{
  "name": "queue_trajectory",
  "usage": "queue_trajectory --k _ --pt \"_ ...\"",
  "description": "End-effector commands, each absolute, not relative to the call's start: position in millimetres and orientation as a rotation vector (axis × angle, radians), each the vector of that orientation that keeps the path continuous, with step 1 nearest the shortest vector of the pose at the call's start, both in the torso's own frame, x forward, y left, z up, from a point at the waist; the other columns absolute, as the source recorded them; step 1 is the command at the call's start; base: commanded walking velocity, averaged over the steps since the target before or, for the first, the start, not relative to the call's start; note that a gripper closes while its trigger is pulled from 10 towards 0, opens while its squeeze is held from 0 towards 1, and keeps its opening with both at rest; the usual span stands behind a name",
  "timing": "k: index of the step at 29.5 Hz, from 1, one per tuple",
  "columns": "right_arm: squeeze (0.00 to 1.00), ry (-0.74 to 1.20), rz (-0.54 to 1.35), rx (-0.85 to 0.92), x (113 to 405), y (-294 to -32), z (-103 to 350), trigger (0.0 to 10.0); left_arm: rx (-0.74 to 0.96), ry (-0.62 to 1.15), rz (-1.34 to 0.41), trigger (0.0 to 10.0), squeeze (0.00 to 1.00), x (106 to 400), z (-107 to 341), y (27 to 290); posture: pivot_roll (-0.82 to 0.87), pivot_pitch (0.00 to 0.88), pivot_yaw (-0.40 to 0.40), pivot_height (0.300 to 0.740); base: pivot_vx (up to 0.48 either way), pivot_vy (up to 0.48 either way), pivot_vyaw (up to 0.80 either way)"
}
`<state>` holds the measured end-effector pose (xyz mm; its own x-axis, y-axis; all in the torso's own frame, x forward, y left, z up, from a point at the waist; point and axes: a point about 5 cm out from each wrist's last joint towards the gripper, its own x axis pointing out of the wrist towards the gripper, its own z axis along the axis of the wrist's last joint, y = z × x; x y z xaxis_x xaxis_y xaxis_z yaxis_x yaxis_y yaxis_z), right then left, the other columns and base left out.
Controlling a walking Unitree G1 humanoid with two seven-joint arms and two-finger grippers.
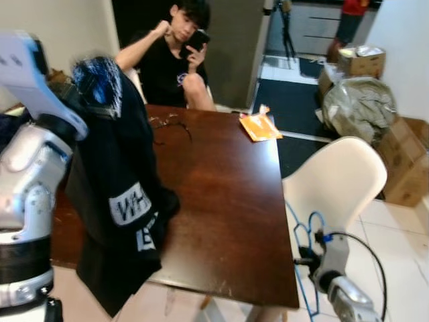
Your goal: Hang hanger
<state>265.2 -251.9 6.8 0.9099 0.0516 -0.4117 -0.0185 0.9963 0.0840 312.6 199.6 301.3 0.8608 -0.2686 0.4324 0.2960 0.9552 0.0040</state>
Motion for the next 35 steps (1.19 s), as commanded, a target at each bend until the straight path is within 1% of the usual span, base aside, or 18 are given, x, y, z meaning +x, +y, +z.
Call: queue_trajectory --k 1,7,9,13,15,16,17,18,19,20,21,22,23,24,25,31,34,35 --pt "0.00 0.452 0.016 0.092 259.2 -256.1 2.2 10.0 -0.031 -0.491 -0.337 10.0 0.00 307.3 310.9 191.7 0.04 0.000 -0.006 0.740 0.000 0.000 -0.80" --pt "0.00 0.455 0.016 0.095 258.9 -255.7 1.6 10.0 -0.045 -0.475 -0.385 10.0 0.00 308.7 309.2 187.0 0.04 0.000 -0.003 0.740 0.000 0.000 -0.80" --pt "0.00 0.452 0.014 0.099 258.6 -255.8 1.5 10.0 -0.013 -0.315 -0.527 10.0 0.00 306.4 277.5 168.6 0.04 0.000 -0.001 0.740 0.000 0.000 -0.80" --pt "0.00 0.451 0.013 0.101 258.5 -255.8 1.5 10.0 0.009 -0.242 -0.582 10.0 0.00 303.9 263.6 161.7 0.04 0.000 -0.001 0.740 0.000 0.000 -0.40" --pt "0.00 0.452 0.012 0.105 257.9 -255.8 1.0 10.0 0.158 0.055 -0.689 10.0 0.00 290.1 207.3 150.6 0.04 0.000 -0.001 0.740 0.000 0.000 0.00" --pt "0.00 0.452 0.012 0.105 257.9 -255.8 1.0 10.0 0.158 0.055 -0.689 10.0 0.00 290.1 207.3 150.6 0.04 0.000 -0.001 0.740 0.000 0.000 0.00" --pt "0.00 0.453 0.013 0.106 257.4 -255.8 0.7 10.0 0.224 0.185 -0.687 10.0 0.00 283.6 180.5 155.9 0.04 0.000 0.001 0.740 0.000 0.000 0.00" --pt "0.00 0.453 0.013 0.106 257.4 -255.8 0.7 10.0 0.224 0.185 -0.687 10.0 0.00 283.6 180.5 155.9 0.04 0.000 0.001 0.740 0.000 0.000 0.00" --pt "0.00 0.454 0.013 0.107 257.0 -255.8 0.4 10.0 0.283 0.296 -0.655 10.0 0.00 278.8 158.0 166.0 0.04 0.000 0.001 0.740 0.000 0.000 0.00" --pt "0.00 0.454 0.013 0.107 257.0 -255.8 0.4 10.0 0.283 0.296 -0.655 10.0 0.00 278.8 158.0 166.0 0.04 0.000 0.001 0.740 0.000 0.000 0.00" --pt "0.00 0.456 0.013 0.108 256.5 -256.0 0.1 10.0 0.347 0.415 -0.598 10.0 0.00 274.0 137.4 183.2 0.04 0.000 -0.002 0.740 0.000 0.000 0.00" --pt "0.00 0.456 0.013 0.108 256.5 -256.0 0.1 10.0 0.347 0.415 -0.598 10.0 0.00 274.0 137.4 183.2 0.04 0.000 -0.002 0.740 0.000 0.000 0.00" --pt "0.00 0.457 0.014 0.108 256.1 -256.2 -0.2 10.0 0.429 0.537 -0.517 10.0 0.00 268.0 119.4 205.8 0.05 0.000 -0.004 0.740 0.000 0.000 0.00" --pt "0.00 0.457 0.014 0.108 256.1 -256.2 -0.2 10.0 0.429 0.537 -0.517 10.0 0.00 268.0 119.4 205.8 0.05 0.000 -0.004 0.740 0.000 0.000 0.00" --pt "0.00 0.460 0.016 0.110 255.6 -256.7 -0.7 10.0 0.518 0.708 -0.382 10.0 1.00 255.2 102.7 242.2 0.05 0.000 -0.006 0.740 0.000 0.000 0.00" --pt "0.00 0.461 0.017 0.111 255.4 -256.9 -0.8 10.0 0.535 0.756 -0.325 10.0 1.00 250.1 103.5 255.2 0.05 0.000 -0.007 0.740 0.000 0.000 0.00" --pt "0.00 0.462 0.018 0.112 255.4 -256.9 -0.8 10.0 0.588 0.686 -0.241 10.0 1.00 257.3 120.0 265.3 0.05 0.000 -0.011 0.740 0.000 0.000 0.00" --pt "0.00 0.462 0.018 0.113 255.6 -256.9 -0.8 10.0 0.584 0.541 -0.198 10.0 1.00 270.1 140.9 263.8 0.05 0.000 -0.010 0.740 0.000 0.000 0.00"
